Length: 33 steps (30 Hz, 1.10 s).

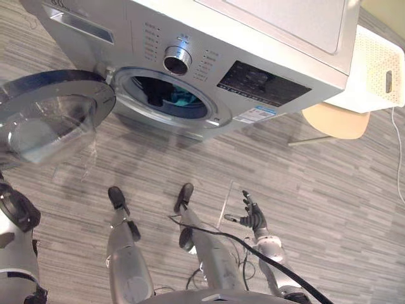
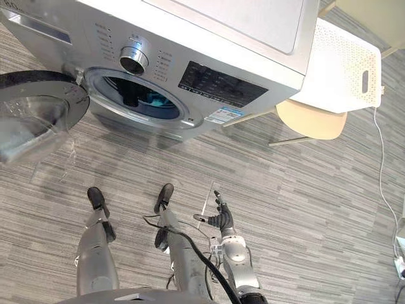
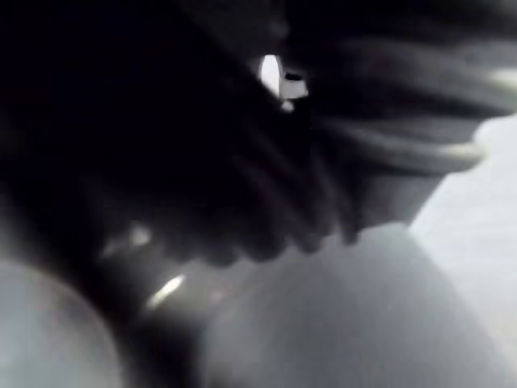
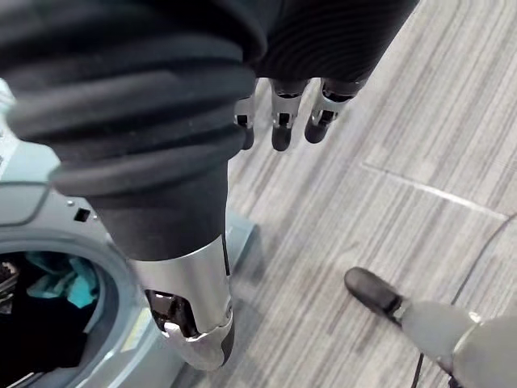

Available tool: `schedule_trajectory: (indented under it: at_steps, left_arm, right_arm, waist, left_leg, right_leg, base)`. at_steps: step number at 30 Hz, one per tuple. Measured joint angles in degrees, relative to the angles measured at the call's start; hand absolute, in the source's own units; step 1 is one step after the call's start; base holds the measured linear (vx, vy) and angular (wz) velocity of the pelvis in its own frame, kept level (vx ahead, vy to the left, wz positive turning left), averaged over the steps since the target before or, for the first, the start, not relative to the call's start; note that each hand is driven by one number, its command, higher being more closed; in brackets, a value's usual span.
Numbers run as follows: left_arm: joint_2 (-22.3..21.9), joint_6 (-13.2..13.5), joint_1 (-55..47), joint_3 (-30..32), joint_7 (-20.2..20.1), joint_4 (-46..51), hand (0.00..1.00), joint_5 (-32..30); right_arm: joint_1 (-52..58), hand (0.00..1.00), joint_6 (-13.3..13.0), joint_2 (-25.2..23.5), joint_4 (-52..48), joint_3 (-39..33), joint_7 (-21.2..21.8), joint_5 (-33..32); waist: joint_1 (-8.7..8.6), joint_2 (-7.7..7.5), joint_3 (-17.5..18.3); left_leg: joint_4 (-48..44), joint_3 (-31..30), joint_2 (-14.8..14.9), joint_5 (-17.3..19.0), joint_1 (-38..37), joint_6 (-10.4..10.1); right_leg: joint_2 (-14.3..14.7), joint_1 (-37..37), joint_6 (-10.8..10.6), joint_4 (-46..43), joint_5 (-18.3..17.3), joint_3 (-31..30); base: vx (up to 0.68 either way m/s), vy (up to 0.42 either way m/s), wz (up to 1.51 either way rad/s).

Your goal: Pick up the laundry basket with both hands and put the clothes into the washing machine.

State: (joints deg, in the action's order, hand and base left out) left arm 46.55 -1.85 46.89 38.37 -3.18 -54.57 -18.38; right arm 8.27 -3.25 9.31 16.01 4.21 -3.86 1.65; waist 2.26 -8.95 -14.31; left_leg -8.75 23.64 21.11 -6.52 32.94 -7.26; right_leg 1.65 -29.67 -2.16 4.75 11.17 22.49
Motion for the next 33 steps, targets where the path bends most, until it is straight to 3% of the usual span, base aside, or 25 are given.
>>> schedule_trajectory:
  at_steps: [3,8,14,17,20,21,22,23,24,25,27,28,29,30,31,33]
  left_arm:
    - [-1.8,0.0,-4.0,-0.1,-3.1,0.0,0.0,0.1]
    - [-7.2,-1.1,-10.6,-1.9,-3.4,0.0,0.0,0.1]
    - [-11.2,-5.3,-13.9,-14.9,-3.4,-3.3,0.0,0.9]
    - [-12.3,-6.8,-14.6,-21.7,-2.7,-8.6,0.0,0.6]
    - [-14.8,-7.9,-16.7,-25.4,-0.6,-12.6,0.0,-0.9]
    - [-16.1,-8.3,-17.6,-25.9,-0.1,-13.4,0.0,-0.9]
    - [-18.9,-9.1,-18.9,-27.5,1.8,-14.2,0.0,-0.5]
    - [-19.7,-9.4,-18.9,-28.4,2.6,-14.0,0.0,-0.2]
    - [-20.3,-9.5,-19.0,-32.6,4.2,-13.7,0.0,-0.5]
    - [-21.8,-9.6,-19.1,-35.4,5.7,-13.7,0.0,-0.7]
    - [-24.3,-9.7,-18.4,-41.3,6.7,-13.4,0.0,-0.8]
    - [-26.8,-9.6,-18.4,-46.2,6.6,-13.1,0.0,-1.0]
    - [-29.6,-9.1,-18.4,-52.3,6.4,-10.3,0.0,-1.0]
    - [-31.1,-8.3,-18.4,-55.4,6.0,-8.4,0.0,-1.0]
    - [-34.4,-6.9,-18.1,-60.2,5.6,-4.3,0.0,-1.1]
    - [-40.4,-4.7,-16.3,-65.1,5.4,0.7,0.0,-2.5]
  right_arm:
    - [-0.1,0.0,0.7,0.1,-2.3,0.0,0.1,0.5]
    - [0.1,0.0,0.7,0.1,-2.4,-0.1,0.3,0.5]
    - [-0.2,0.0,1.3,0.1,5.7,0.0,2.6,3.9]
    - [-2.6,0.0,1.3,-0.3,14.4,0.2,4.5,7.6]
    - [-5.0,0.0,2.3,-0.4,21.3,2.2,5.2,8.1]
    - [-5.4,0.0,2.4,-0.5,22.5,2.6,5.5,9.3]
    - [-6.6,0.0,2.4,-1.0,25.3,2.6,6.2,10.1]
    - [-6.8,0.0,2.5,-1.6,26.6,2.4,6.3,10.1]
    - [-6.7,0.0,2.7,-3.0,28.6,2.5,6.4,10.1]
    - [-7.0,0.0,2.8,-3.4,30.1,2.5,6.4,10.1]
    - [-8.7,0.0,3.0,-3.6,32.8,2.3,6.3,10.1]
    - [-10.2,0.0,3.4,-3.6,35.6,1.7,6.3,10.1]
    - [-10.4,0.0,3.6,-4.0,37.4,0.8,6.2,10.1]
    - [-9.9,0.0,3.7,-4.4,37.9,0.6,6.2,10.1]
    - [-9.1,0.0,3.7,-5.0,39.0,-0.3,6.3,9.9]
    - [-8.8,0.0,3.8,-4.4,39.0,-1.1,5.9,10.7]
  waist:
    - [0.39,0.3,0.7]
    - [0.53,0.5,4.4]
    - [0.75,0.79,6.2]
    - [0.35,0.59,6.5]
    - [-1.59,0.53,7.2]
    - [-2.04,0.76,7.6]
    - [-3.06,3.17,8.9]
    - [-3.74,3.27,9.2]
    - [-5.12,1.52,10.0]
    - [-5.57,1.53,10.2]
    - [-6.18,1.94,10.7]
    - [-6.45,4.28,11.4]
    - [-7.28,4.91,11.7]
    - [-7.87,4.38,12.0]
    - [-9.08,3.49,12.8]
    - [-9.82,4.82,13.1]
  left_leg:
    - [0.0,-0.1,-0.7,-0.2,-0.5,-0.2]
    - [0.5,0.2,-1.9,0.3,-2.5,0.2]
    - [1.9,1.8,-3.7,1.0,-9.5,0.0]
    - [3.7,4.9,-5.7,1.2,-15.3,0.4]
    - [7.6,9.6,-8.9,1.3,-22.0,0.7]
    - [9.3,10.6,-9.8,1.3,-23.9,0.7]
    - [12.6,12.2,-9.2,1.1,-25.7,0.7]
    - [13.1,12.5,-9.6,1.0,-26.2,0.6]
    - [13.2,12.2,-12.0,0.8,-27.1,0.3]
    - [13.2,12.1,-12.6,0.7,-27.6,0.3]
    - [13.6,12.2,-13.3,0.8,-27.6,0.4]
    - [13.7,12.6,-11.9,1.0,-26.8,0.8]
    - [13.7,11.6,-12.3,0.9,-26.4,0.8]
    - [13.7,10.6,-13.4,0.9,-26.4,0.8]
    - [13.7,9.0,-15.8,1.0,-26.2,1.0]
    - [13.7,8.8,-16.8,1.0,-25.8,1.1]
  right_leg:
    - [-0.6,0.7,0.4,0.0,0.3,0.3]
    - [-1.6,2.1,0.0,0.0,0.0,-0.1]
    - [-2.6,7.4,0.8,0.4,-0.8,-1.9]
    - [-3.9,10.0,0.8,0.2,-0.2,-5.2]
    - [-5.6,12.0,-0.1,0.4,-0.1,-10.4]
    - [-5.8,12.4,-1.4,0.4,-1.1,-12.1]
    - [-4.9,12.9,-3.0,-0.1,-3.7,-13.0]
    - [-5.0,13.2,-1.2,-1.7,-3.4,-13.2]
    - [-6.8,14.0,-0.9,-3.8,-2.7,-14.3]
    - [-7.7,13.8,-0.9,-4.5,-3.0,-14.3]
    - [-8.5,13.9,-3.6,-3.8,-4.9,-14.5]
    - [-7.9,14.2,-5.3,-3.1,-6.6,-13.8]
    - [-7.8,14.7,-3.8,-5.0,-5.9,-13.6]
    - [-8.7,15.7,-4.1,-5.5,-6.1,-13.6]
    - [-10.5,16.7,-2.4,-4.8,-4.8,-13.6]
    - [-11.9,16.8,-2.9,-4.4,-5.4,-12.4]
  base:
    - [0.14,0.134,0.12]
    - [0.12,0.128,0.02]
    - [0.1,0.099,-0.04]
    - [0.04,0.105,-0.38]
    - [0.01,0.144,-0.67]
    - [-0.05,0.082,-0.71]
    - [-0.07,0.073,-0.53]
    - [-0.05,0.096,-0.08]
    - [-0.02,0.067,0.25]
    - [-0.04,0.072,0.19]
    - [-0.06,0.039,-0.18]
    - [-0.02,0.072,-0.12]
    - [0.0,0.084,0.11]
    - [0.04,0.096,0.6]
    - [0.04,0.049,0.54]
    - [0.03,0.074,0.2]
